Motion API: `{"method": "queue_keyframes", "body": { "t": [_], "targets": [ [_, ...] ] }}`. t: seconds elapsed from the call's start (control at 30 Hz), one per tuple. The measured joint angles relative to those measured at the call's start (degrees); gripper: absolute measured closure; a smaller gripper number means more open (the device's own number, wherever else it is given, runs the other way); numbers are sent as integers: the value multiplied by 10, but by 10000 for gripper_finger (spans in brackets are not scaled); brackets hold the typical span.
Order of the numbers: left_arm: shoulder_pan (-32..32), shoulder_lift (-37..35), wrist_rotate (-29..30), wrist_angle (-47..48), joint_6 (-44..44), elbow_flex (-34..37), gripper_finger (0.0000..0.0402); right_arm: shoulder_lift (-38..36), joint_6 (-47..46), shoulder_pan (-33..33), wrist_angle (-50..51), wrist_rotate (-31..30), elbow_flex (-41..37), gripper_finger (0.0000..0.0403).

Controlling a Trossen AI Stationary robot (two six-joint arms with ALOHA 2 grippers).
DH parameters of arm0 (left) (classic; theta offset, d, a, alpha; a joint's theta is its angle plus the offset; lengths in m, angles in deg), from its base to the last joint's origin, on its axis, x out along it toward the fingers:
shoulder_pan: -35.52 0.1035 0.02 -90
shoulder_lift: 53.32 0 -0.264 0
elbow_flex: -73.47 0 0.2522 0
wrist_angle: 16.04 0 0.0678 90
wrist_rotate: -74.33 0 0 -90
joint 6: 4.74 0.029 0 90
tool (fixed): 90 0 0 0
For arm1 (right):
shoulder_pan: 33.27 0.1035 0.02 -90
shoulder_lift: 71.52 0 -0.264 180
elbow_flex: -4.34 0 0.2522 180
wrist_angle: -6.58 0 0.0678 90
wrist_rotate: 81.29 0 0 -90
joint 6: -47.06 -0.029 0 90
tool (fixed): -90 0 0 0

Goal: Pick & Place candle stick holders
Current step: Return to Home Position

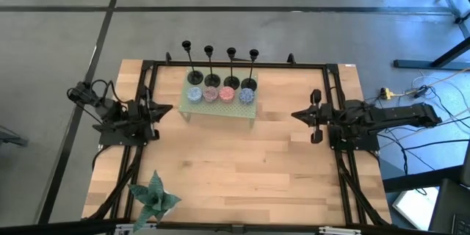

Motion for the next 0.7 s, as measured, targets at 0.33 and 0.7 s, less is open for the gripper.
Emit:
{"method": "queue_keyframes", "body": {
  "t": [0.33, 0.7],
  "targets": [
    [0, -21, -28, -75, -7, 72, 399, -75, 19, 0, -116, 86, -124, 398],
    [1, -23, -18, -85, -93, 126, 399, -130, 36, 0, -96, 87, -153, 398]
  ]
}}
